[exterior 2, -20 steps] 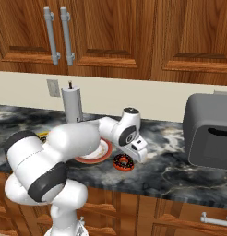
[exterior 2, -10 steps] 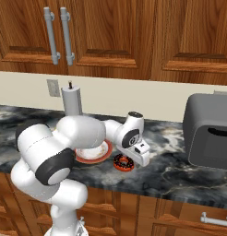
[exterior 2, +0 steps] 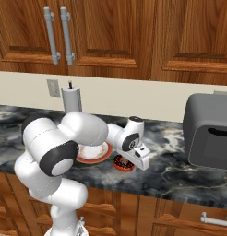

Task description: Place the pastries on the plates.

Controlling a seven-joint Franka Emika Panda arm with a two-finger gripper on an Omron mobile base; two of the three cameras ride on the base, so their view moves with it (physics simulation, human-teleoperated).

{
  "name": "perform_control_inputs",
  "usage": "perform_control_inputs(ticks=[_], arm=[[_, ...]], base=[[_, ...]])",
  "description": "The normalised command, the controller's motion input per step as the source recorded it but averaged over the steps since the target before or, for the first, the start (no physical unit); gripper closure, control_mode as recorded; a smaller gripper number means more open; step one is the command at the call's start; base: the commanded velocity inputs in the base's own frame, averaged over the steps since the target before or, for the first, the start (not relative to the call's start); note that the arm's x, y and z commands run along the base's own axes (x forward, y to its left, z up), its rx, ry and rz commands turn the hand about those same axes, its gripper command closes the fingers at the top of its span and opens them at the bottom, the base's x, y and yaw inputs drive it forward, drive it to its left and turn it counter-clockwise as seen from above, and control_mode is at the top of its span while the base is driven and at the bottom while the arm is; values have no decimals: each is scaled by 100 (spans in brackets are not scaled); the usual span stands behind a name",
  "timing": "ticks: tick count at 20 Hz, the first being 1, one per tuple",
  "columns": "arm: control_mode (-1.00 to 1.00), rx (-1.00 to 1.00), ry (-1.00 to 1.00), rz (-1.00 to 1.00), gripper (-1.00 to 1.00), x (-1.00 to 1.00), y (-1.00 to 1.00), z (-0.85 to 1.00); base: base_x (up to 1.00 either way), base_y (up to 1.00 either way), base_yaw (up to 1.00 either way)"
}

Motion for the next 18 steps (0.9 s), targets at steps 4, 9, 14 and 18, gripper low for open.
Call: perform_control_inputs(ticks=[4, 9, 14, 18], arm=[[-100, 2, 0, 0, -100, 0, 0, -19], [-100, 5, 0, 0, -100, 0, 1, -28], [-100, 0, 0, 0, -100, 2, 26, -11], [-100, 0, 0, 0, 100, 2, 31, -12]], base=[[0, 0, 0], [0, 0, 0], [0, 0, 0], [0, 0, 0]])
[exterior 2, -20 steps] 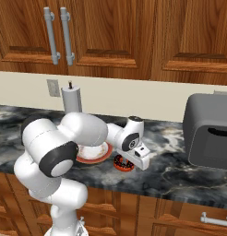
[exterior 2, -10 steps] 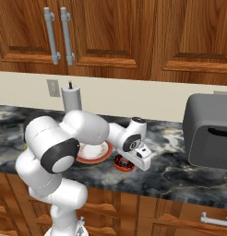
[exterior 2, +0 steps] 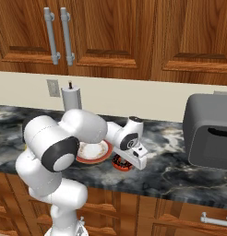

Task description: Place the pastries on the plates.

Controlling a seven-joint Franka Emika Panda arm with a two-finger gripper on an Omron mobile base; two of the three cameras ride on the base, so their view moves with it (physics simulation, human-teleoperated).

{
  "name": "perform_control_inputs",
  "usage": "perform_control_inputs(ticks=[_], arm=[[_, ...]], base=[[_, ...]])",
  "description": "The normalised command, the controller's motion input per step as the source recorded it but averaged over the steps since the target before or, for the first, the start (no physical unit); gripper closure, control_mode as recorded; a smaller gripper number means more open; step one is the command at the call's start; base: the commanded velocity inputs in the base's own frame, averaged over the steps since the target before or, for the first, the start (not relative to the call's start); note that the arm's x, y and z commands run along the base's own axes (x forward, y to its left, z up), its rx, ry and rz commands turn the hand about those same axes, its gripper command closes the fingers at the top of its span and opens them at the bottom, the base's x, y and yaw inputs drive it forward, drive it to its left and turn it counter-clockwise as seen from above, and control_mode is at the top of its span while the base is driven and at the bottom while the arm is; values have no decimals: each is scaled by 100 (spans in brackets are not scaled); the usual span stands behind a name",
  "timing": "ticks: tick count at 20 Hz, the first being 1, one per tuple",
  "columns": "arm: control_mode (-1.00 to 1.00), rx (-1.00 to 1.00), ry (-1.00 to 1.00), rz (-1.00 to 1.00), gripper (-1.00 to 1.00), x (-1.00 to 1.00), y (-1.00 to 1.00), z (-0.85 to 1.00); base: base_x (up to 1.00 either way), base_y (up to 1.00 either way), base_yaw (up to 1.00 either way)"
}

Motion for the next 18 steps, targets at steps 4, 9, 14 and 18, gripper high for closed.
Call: perform_control_inputs(ticks=[4, 9, 14, 18], arm=[[-100, 0, 0, 0, 100, 0, 10, -5], [-100, 0, 0, -2, 100, -5, -6, 2], [-100, 2, -16, -1, 100, -22, -8, 39], [-100, 1, -21, 0, 100, -19, 8, 46]], base=[[0, 0, 0], [0, 0, 0], [0, 0, 0], [0, 0, 0]])
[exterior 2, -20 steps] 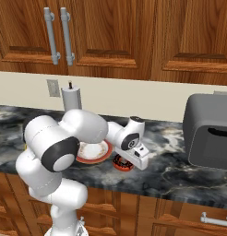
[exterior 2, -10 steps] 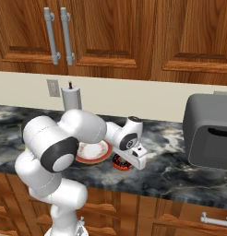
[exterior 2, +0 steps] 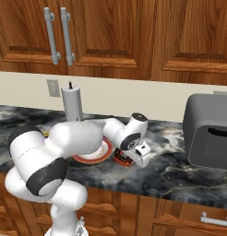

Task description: Place the pastries on the plates.

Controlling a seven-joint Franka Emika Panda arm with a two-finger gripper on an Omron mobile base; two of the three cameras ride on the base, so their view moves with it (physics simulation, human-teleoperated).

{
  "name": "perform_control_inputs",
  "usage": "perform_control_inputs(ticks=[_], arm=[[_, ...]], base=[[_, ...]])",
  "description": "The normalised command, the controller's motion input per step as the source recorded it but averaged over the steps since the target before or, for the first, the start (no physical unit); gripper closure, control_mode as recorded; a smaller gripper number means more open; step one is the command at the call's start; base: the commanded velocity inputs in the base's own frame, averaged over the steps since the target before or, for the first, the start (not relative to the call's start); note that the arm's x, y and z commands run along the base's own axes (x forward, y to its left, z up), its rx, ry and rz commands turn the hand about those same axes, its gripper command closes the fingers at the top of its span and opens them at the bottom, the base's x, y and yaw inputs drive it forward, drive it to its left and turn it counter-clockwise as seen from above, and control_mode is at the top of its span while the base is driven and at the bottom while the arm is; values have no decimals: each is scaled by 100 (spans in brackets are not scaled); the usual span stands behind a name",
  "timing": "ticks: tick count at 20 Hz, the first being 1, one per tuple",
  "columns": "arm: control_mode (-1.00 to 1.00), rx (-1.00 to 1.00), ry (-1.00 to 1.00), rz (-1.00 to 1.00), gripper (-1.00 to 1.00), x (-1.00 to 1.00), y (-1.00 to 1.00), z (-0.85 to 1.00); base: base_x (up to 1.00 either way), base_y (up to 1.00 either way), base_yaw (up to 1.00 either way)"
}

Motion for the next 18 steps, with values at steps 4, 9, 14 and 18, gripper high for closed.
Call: perform_control_inputs(ticks=[4, 9, 14, 18], arm=[[-100, 0, -21, 0, 100, -13, 38, 44], [-100, -1, -6, -3, 100, 8, 38, 21], [-100, -1, 1, -5, 100, 28, 55, 12], [-100, 0, 0, 0, 100, 22, 36, 6]], base=[[0, 0, 0], [0, 0, 0], [0, 0, 0], [0, 0, 0]])
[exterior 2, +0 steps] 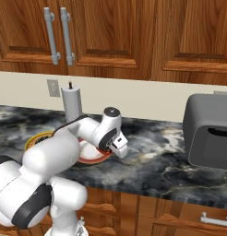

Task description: Place the pastries on the plates.

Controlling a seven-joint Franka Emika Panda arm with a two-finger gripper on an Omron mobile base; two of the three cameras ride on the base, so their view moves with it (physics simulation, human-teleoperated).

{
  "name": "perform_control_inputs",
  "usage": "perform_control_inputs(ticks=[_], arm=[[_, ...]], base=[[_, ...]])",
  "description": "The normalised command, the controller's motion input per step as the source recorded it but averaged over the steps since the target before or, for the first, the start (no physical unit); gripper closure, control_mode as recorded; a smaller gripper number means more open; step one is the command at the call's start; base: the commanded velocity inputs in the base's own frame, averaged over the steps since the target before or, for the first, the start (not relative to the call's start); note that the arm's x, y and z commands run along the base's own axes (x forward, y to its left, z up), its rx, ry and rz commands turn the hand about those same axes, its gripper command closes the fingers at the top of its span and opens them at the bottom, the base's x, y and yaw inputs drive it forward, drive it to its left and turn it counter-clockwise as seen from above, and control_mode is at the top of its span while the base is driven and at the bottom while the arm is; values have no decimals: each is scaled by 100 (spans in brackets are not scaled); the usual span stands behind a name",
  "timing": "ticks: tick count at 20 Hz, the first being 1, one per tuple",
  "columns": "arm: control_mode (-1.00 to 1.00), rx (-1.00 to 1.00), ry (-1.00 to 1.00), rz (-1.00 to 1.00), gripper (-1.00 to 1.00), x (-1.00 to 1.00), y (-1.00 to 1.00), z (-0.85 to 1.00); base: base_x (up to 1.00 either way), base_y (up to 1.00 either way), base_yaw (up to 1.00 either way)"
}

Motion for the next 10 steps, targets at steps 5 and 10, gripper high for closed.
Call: perform_control_inputs(ticks=[5, 10], arm=[[-100, 0, 0, 0, 100, 42, 37, 0], [-100, 0, 2, 0, 100, 46, 38, -3]], base=[[0, 0, 0], [0, 0, 0]])
